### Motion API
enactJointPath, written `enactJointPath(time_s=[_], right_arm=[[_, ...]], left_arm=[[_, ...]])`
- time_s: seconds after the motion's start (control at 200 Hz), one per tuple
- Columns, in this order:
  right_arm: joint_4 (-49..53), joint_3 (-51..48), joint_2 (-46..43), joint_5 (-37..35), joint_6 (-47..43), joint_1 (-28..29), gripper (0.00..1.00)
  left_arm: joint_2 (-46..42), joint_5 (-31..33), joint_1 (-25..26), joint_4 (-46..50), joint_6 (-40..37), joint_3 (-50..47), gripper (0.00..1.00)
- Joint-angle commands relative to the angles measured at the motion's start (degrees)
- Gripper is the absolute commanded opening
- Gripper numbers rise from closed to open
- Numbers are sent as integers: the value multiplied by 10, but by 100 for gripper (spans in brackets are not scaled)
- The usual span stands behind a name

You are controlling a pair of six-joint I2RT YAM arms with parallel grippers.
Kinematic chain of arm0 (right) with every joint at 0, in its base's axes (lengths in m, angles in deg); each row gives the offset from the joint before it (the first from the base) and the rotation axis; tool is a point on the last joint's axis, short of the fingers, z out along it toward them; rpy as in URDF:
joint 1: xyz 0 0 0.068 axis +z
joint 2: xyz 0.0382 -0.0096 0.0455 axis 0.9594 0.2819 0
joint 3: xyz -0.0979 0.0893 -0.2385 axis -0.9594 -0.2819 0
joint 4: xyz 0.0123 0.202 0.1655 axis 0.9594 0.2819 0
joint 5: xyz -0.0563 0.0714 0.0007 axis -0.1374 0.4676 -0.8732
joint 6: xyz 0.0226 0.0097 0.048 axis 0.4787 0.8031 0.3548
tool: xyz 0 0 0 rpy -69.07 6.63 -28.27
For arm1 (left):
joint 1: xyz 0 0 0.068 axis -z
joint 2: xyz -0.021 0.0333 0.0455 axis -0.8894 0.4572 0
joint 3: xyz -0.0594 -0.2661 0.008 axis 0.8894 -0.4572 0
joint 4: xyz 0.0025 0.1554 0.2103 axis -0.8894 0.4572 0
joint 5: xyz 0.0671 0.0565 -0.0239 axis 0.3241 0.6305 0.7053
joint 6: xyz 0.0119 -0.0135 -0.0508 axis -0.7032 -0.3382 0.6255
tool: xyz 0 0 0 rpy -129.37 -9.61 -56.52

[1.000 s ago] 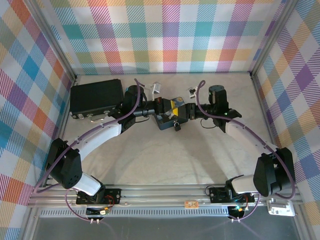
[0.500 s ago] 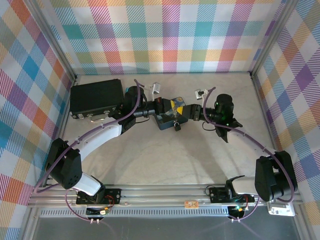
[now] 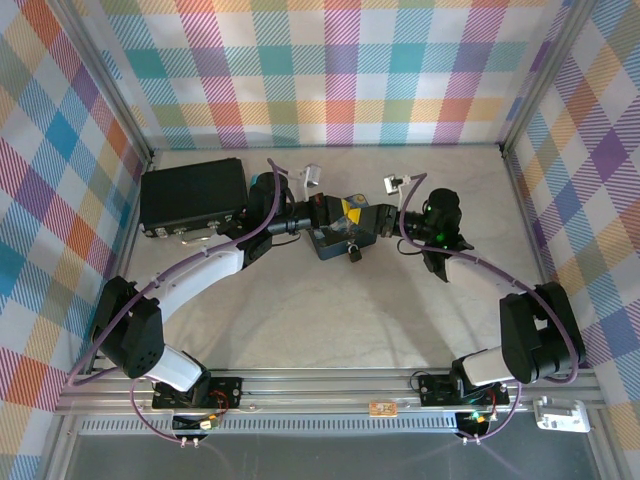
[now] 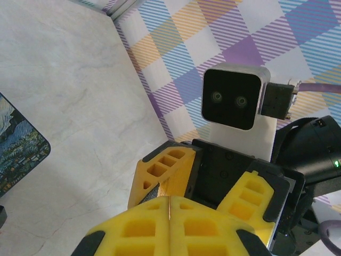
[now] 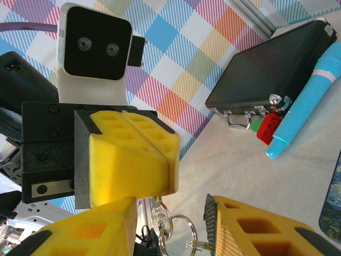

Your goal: Unlock the padlock with the key

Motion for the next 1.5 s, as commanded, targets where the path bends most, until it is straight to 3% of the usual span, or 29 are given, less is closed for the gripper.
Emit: enactJointPath(time_s=[0.0,0.305,0.485,1.04,1.225,1.495], right_arm=[[-38,-11,0,17,14,14,39],[-35,-28,-20,9,17,16,39],[-24,-36,-29,-13,7,16,28],[-91,-21,20,-32,44,16,28],[-120,-20,30,-33,64,16,35],[-117,-20,33,-26,65,16,7]], left_arm=[[-21,7,4,-28,8,-6,0],[-23,23,4,-39,17,-14,0],[-28,29,4,-52,25,-26,0],[-30,26,4,-57,33,-33,0],[-34,28,5,-61,37,-40,0],[-37,32,5,-68,41,-43,0]])
